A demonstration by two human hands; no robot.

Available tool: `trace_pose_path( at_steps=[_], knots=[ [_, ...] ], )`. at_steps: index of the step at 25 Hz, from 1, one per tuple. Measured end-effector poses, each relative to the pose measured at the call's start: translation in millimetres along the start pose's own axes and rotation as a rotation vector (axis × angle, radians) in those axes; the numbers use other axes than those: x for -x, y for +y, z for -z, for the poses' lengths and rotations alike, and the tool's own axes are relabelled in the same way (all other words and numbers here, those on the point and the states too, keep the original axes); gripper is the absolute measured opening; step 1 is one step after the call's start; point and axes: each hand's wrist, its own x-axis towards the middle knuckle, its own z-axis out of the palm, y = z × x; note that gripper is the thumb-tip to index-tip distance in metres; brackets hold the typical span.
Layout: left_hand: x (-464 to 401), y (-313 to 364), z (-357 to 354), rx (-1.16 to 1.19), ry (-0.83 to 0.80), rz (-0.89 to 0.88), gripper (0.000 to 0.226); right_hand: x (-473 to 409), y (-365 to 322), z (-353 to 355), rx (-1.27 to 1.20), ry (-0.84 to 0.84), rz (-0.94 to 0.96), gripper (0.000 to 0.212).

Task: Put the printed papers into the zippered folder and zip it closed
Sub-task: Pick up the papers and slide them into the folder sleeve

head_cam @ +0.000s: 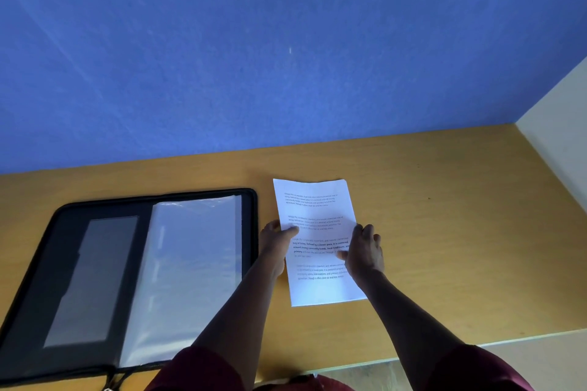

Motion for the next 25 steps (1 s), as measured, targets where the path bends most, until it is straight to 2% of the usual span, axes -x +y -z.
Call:
trace_pose_path(
  at_steps=[3,7,10,12,14,16,18,20,25],
  knots=[
    [1,-3,-2,-0.097,-0.104,-0.017,0.014,0,1,0,0.002,-0.005,-0.007,0.066],
    [0,-9,-5,-0.231,-0.058,-0.061,0.019,-1,-2,2,-0.042,-0.023,-0.030,0.065],
    [2,-7,2,-0.236,-0.114,-0.141,0.022,-8,0,5,-0.163,-0.032,-0.085,0.065],
    [6,-2,12,-0.243,-0.202,-0.224,0.025,-14,3,8,-0.293,-0.019,-0.115,0.065],
    [11,4,25,-0.261,-0.274,-0.290,0.026,-19,5,14,-0.532,-0.012,-0.136,0.056],
    [14,10,39,-0.251,-0.322,-0.313,0.029,-22,6,23,-0.845,-0.083,-0.145,0.040],
    [17,18,50,-0.215,-0.354,-0.318,0.027,-25,8,32,-1.055,-0.183,-0.105,0.030],
    [20,26,56,-0.201,-0.343,-0.335,0.026,-26,4,40,-1.129,-0.223,-0.030,0.028],
    [21,36,59,-0.145,-0.276,-0.382,0.030,-16,-24,48,-1.247,-0.176,0.156,0.034]
  ],
)
